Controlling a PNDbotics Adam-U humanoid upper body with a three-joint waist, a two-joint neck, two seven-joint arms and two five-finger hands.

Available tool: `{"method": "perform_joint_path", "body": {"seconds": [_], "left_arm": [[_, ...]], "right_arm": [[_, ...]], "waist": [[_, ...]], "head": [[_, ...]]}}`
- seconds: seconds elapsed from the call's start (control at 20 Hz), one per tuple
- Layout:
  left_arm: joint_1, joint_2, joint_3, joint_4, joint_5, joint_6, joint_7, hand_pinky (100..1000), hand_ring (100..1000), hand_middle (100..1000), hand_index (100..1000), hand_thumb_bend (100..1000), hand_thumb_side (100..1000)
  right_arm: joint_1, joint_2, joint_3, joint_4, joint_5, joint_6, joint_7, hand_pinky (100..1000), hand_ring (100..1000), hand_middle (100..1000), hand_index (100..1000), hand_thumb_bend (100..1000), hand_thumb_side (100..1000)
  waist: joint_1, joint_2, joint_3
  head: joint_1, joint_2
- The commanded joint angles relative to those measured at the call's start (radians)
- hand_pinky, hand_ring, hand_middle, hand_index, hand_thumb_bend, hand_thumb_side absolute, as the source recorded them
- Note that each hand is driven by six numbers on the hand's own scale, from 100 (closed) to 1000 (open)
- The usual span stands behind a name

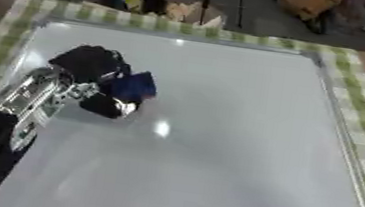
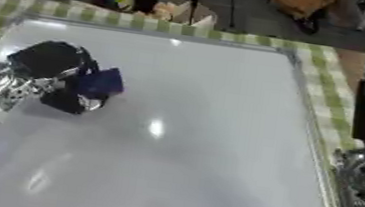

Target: Wipe the whiteboard clean with a brush.

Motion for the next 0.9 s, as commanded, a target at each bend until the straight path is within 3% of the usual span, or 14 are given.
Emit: {"method": "perform_joint_path", "body": {"seconds": [0.05, 0.4, 0.9], "left_arm": [[-0.028, 0.026, 0.036, -0.001, -0.013, 0.023, 0.011, 100, 364, 449, 693, 168, 751], [-0.054, 0.024, 0.120, 0.050, -0.037, 0.107, 0.049, 100, 358, 441, 690, 144, 747], [-0.089, 0.013, 0.176, 0.167, -0.077, 0.178, 0.104, 100, 358, 441, 691, 140, 749]], "right_arm": [[-0.008, -0.007, -0.002, -0.013, -0.005, -0.001, 0.000, 840, 924, 673, 853, 100, 1000], [-0.008, -0.007, -0.003, -0.013, -0.007, -0.002, -0.002, 841, 924, 673, 853, 100, 1000], [-0.010, -0.004, -0.001, -0.013, -0.012, -0.005, -0.001, 841, 925, 671, 853, 100, 1000]], "waist": [[0.001, -0.017, 0.000], [0.000, -0.015, -0.003], [-0.002, -0.012, -0.012]], "head": [[-0.002, -0.008], [0.001, -0.010], [0.010, -0.015]]}}
